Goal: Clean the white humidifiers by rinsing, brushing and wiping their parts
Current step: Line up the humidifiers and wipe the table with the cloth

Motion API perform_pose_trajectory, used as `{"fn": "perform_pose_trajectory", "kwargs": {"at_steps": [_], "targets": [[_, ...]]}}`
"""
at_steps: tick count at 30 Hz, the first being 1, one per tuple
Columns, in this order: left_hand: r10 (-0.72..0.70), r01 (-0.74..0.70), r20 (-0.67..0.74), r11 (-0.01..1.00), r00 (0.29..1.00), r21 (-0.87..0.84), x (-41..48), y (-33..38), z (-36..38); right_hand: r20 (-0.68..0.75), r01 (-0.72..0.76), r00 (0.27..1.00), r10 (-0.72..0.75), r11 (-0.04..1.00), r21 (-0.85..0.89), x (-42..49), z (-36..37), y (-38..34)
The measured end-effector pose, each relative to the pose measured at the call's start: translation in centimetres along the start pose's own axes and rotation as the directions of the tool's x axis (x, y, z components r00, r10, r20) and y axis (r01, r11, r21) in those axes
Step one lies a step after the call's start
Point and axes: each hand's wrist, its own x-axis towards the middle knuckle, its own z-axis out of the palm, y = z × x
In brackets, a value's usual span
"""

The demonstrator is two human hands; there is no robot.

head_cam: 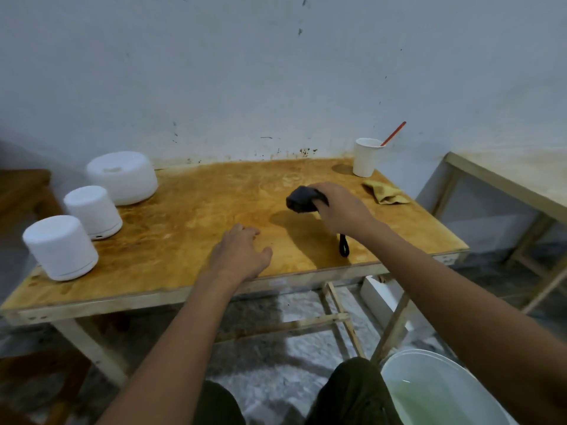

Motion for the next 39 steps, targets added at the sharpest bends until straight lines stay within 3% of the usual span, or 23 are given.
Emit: {"fn": "perform_pose_trajectory", "kwargs": {"at_steps": [3, 5, 12, 19, 22, 26, 31, 35, 39], "targets": [[0.018, -0.02, 0.015, 0.991, 1.0, 0.129, -0.1, 1.1, 1.0, 0.01, -0.178, 0.984, 0.178, 0.984, -0.027, 2.8, 1.3, 1.9], [-0.002, -0.002, 0.026, 0.989, 1.0, 0.15, 0.0, 1.1, 0.8, 0.097, -0.182, 0.977, 0.189, 0.98, -0.075, 3.3, 2.3, 2.3], [-0.029, 0.015, 0.085, 0.987, 0.996, 0.159, 0.6, 1.1, 0.4, 0.239, 0.135, 0.967, -0.092, 0.976, -0.17, -1.1, 3.4, 0.9], [-0.046, 0.033, 0.081, 0.987, 0.996, 0.157, 0.8, 1.3, 0.5, 0.322, 0.381, 0.873, -0.365, 0.925, 0.016, -10.5, 0.0, -1.3], [-0.052, 0.039, 0.07, 0.983, 0.996, 0.177, 0.9, 1.7, 0.8, 0.291, 0.268, 0.902, -0.32, 0.941, 0.207, -11.6, -2.4, -1.4], [-0.1, 0.084, 0.067, 0.973, 0.993, 0.214, 0.9, 2.6, 1.5, 0.043, -0.015, 0.999, 0.004, 0.971, 0.238, -10.0, -5.4, 1.3], [-0.133, 0.114, 0.064, 0.963, 0.989, 0.246, 1.1, 3.0, 2.0, -0.267, -0.382, 0.895, 0.357, 0.923, -0.046, -6.8, -6.3, 8.0], [-0.135, 0.113, 0.072, 0.962, 0.988, 0.247, 1.1, 2.9, 2.1, -0.251, -0.507, 0.849, 0.465, 0.851, -0.136, -5.8, -6.4, 10.8], [-0.13, 0.113, 0.064, 0.967, 0.989, 0.227, 1.0, 2.9, 2.2, -0.112, -0.494, 0.869, 0.481, 0.846, -0.199, -5.7, -5.5, 12.4]]}}
